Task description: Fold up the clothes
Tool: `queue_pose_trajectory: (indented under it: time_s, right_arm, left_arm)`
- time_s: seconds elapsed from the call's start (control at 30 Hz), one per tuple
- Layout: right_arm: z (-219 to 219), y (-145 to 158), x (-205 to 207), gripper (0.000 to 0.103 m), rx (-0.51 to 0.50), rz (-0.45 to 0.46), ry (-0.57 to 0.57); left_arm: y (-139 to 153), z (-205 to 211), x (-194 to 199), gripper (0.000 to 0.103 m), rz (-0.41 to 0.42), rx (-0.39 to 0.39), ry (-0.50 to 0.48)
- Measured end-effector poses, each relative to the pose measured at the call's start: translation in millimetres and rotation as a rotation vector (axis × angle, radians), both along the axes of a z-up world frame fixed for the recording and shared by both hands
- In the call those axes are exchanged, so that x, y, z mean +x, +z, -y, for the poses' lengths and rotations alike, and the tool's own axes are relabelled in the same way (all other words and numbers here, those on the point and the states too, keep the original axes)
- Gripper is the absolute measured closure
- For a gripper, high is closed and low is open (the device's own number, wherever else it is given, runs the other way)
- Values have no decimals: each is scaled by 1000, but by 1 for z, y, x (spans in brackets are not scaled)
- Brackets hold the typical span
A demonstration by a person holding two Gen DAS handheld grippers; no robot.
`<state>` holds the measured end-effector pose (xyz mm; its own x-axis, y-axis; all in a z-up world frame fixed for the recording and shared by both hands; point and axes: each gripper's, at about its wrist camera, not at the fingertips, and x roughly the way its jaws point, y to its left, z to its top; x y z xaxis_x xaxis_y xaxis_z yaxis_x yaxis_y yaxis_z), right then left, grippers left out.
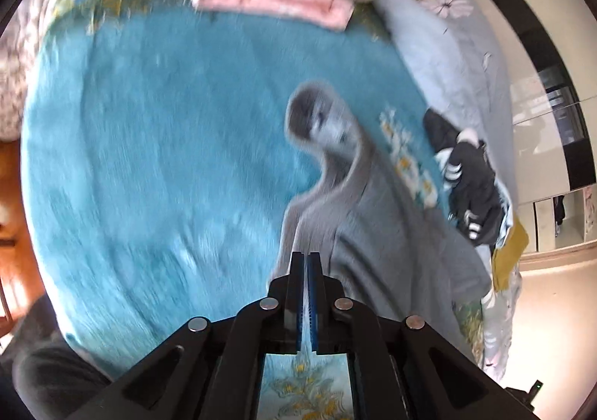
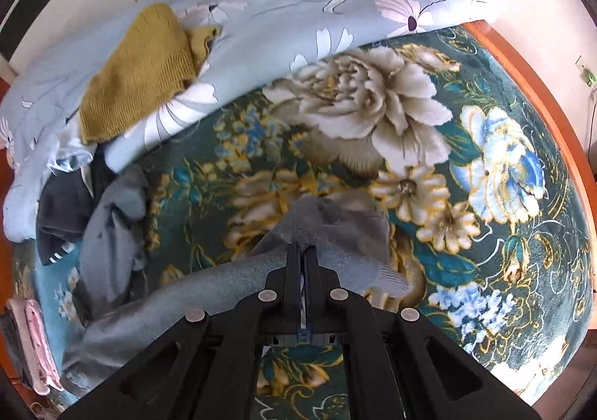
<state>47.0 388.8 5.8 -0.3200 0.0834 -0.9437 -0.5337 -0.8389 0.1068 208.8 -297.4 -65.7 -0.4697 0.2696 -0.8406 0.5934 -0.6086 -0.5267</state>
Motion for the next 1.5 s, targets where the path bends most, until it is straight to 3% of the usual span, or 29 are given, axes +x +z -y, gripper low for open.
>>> queue_pose_trajectory:
  time_s: [0.03,0.1,0.27,0.37,0.43,0.5,0.57,0.7,0.83,0.9,0.97,1.1,1.2,1.37,1.43,1.47,1.5]
  right_arm:
    - [2,-1,0,102,8,7,8]
    - [4,2,-4,102,28,10,24]
    - [-2,7,0,102,23,-1,6]
    - [-5,6,2,102,22,5,-5]
    - [-4,6,3,102,18,8,-8]
    - [-3,7,4,102,19,11,-8]
    - [-2,8,4,102,22,14,-9]
    - [-2,31,1,102,28,-33,-1]
    - [7,78,2,102,86,-134,78]
    - [16,85,12,102,118,-137,140]
    - [29,62,28,102,106,-51,198]
    - [54,-35,71,102,19,217,257]
    - [73,-76,90,102,-55,309,290]
    - [80,-70,83,102,-111,282,371]
    - [73,-61,77,95,-153,259,369]
    - [67,-54,75,84,-149,242,372]
    - [59,-47,75,67,-143,217,364]
  left_arm:
    - [-9,-5,3,68,21,23,5]
    - [-26,-11,6,43,44,59,31]
    - [-56,-13,-4,43,71,162,63]
    - [-63,-14,-9,54,112,147,71]
    - [-63,-13,-11,74,122,131,75]
    - [-53,-7,-13,86,98,117,78]
    - [-39,2,-17,91,64,105,82]
    - [31,26,-30,95,-108,22,64]
    - [99,50,-36,95,-249,-67,9]
    - [97,62,-32,95,-218,-112,-2]
    - [74,75,-31,95,-115,-168,7]
    - [25,106,-24,95,64,-205,69]
    - [22,124,-23,96,100,-243,90]
    - [28,140,-36,95,95,-285,91]
    - [25,145,-41,95,112,-300,84]
    - [22,148,-43,95,123,-305,82]
    - [18,150,-44,95,135,-305,83]
